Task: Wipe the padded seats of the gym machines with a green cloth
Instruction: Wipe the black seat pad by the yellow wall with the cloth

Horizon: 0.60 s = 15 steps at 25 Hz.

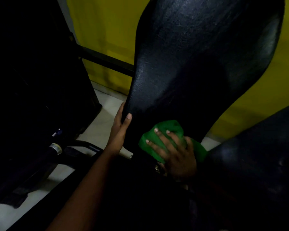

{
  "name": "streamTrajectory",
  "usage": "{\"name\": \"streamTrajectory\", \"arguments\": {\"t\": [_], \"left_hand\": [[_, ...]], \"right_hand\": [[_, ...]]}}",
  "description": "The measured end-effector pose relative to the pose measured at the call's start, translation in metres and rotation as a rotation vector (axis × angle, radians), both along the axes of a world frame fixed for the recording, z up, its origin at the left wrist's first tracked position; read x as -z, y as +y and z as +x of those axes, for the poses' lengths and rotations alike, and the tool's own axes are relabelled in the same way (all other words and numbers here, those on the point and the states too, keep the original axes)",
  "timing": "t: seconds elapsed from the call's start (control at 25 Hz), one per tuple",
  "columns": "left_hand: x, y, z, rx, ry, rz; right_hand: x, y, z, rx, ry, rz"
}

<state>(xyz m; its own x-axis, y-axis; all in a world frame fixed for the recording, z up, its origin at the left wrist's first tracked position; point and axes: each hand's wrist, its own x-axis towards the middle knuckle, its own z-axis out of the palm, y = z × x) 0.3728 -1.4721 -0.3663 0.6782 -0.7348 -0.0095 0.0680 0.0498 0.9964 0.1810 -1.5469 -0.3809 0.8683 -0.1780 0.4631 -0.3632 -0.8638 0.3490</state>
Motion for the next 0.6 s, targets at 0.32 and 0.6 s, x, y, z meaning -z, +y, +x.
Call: {"name": "streamTrajectory", "arguments": {"t": [0.32, 0.6], "left_hand": [[-0.020, 0.018, -0.004, -0.005, -0.056, 0.089], [-0.098, -0.033, 0.019, -0.086, -0.082, 0.029]], "right_hand": [[-0.021, 0.021, -0.009, -0.137, 0.095, 0.070], [-0.198, -0.055, 0.038, -0.018, -0.039, 0.020]]}}
